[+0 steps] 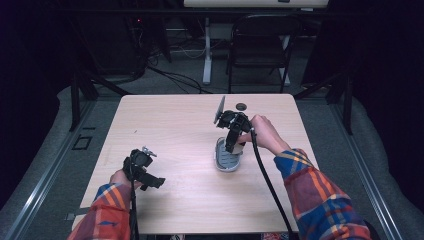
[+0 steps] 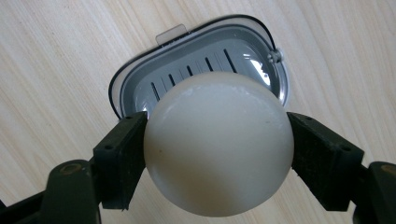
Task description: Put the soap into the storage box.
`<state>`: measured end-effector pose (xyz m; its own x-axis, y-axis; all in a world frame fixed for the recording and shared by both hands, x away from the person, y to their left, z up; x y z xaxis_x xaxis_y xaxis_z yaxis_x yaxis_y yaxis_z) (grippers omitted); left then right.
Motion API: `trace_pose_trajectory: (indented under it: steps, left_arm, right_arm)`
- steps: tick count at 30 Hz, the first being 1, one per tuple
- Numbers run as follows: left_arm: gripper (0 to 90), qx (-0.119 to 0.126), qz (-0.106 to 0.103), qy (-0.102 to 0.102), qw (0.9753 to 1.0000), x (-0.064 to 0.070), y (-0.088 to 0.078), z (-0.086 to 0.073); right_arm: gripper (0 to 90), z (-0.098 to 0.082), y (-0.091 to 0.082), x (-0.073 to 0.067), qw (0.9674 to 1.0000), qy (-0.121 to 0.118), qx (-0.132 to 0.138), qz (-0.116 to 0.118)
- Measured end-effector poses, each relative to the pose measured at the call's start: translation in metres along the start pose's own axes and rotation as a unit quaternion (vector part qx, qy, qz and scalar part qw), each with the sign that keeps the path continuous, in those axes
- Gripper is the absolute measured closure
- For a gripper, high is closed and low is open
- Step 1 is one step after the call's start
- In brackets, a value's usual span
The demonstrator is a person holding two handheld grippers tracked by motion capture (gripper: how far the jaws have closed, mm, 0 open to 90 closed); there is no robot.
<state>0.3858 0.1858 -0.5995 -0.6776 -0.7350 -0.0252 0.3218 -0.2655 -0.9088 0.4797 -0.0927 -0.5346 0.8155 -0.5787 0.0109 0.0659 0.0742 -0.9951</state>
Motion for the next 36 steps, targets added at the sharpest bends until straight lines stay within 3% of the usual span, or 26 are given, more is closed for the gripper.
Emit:
trace_pose_trajectory:
  steps: [36]
  left_arm:
    - [0.1,-0.001,0.001,0.001,1.0,0.0,0.0,0.0]
  right_arm:
    - [23.4,0.004,0.04,-0.004,0.9998,-0.01,-0.016,0.006]
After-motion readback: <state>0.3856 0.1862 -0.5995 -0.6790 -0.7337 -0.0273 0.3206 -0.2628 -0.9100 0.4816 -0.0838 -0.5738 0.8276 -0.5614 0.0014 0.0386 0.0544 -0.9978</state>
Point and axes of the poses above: each handheld gripper's, and its own axes: y roughly forward along the jaws, z roughly out of its top, x roughly to its right, the point moved 8 cm from there along y, roughly forward along the jaws, and after that the axes turned 6 degrees about y, right-handed, at the moved point
